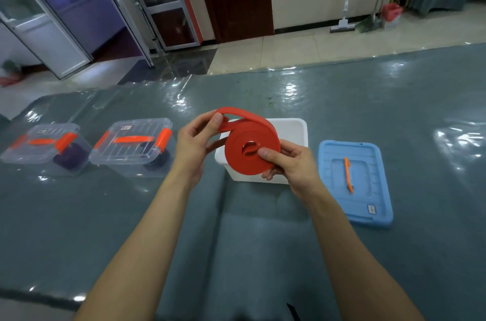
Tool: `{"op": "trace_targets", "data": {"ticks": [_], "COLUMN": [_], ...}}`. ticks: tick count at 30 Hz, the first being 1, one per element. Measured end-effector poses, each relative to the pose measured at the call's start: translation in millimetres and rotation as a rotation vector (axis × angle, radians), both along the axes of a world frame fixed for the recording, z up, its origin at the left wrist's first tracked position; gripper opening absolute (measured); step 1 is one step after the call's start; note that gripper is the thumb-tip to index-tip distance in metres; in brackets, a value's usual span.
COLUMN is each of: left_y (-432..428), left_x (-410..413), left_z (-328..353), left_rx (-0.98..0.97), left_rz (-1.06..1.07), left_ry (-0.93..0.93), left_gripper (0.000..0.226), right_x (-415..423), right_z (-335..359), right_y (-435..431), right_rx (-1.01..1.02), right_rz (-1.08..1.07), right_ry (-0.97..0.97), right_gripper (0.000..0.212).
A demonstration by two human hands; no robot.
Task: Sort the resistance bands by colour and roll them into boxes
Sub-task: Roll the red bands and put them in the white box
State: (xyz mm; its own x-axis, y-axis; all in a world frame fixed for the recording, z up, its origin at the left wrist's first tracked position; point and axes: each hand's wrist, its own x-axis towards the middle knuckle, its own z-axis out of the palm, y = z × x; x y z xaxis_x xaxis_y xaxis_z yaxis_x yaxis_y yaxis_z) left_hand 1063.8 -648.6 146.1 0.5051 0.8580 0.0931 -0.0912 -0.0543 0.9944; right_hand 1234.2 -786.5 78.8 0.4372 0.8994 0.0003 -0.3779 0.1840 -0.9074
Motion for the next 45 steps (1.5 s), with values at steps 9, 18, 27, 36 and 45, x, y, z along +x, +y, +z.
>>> {"op": "trace_targets", "data": {"ticks": [9, 18, 27, 36, 45], "left_y": [45.8, 74.6, 54.7, 76.7, 116.8], "left_x": [0.2, 3.8, 10.0, 39.0, 86.3], "left_z": [27.9, 47.9, -24.5, -61.2, -130.0], "left_rx": [-0.035, 0.128, 0.084, 0.035, -0.079], "left_rz": [0.068, -0.005, -0.065, -0.146, -0.201], "left_ry": [0.048, 0.134, 0.141, 0.293, 0.52], "left_gripper": [0.022, 0.027, 0.016, 0.048, 0.043], "right_x": [-21.9, -21.6, -6.2, 21.4, 56.6], "right_z": [-10.1, -0.6, -10.3, -26.3, -50.3], "right_y": [29.4, 52.0, 64.2, 78.4, 126.4], "right_rx": [-0.103, -0.109, -0.16, -0.338, -0.908], "right_rz": [0.057, 0.035, -0.141, -0.211, 0.02], "right_ry": [0.025, 0.09, 0.211, 0.164, -0.455], "right_gripper": [0.042, 0.043, 0.046, 0.045, 0.123]}}
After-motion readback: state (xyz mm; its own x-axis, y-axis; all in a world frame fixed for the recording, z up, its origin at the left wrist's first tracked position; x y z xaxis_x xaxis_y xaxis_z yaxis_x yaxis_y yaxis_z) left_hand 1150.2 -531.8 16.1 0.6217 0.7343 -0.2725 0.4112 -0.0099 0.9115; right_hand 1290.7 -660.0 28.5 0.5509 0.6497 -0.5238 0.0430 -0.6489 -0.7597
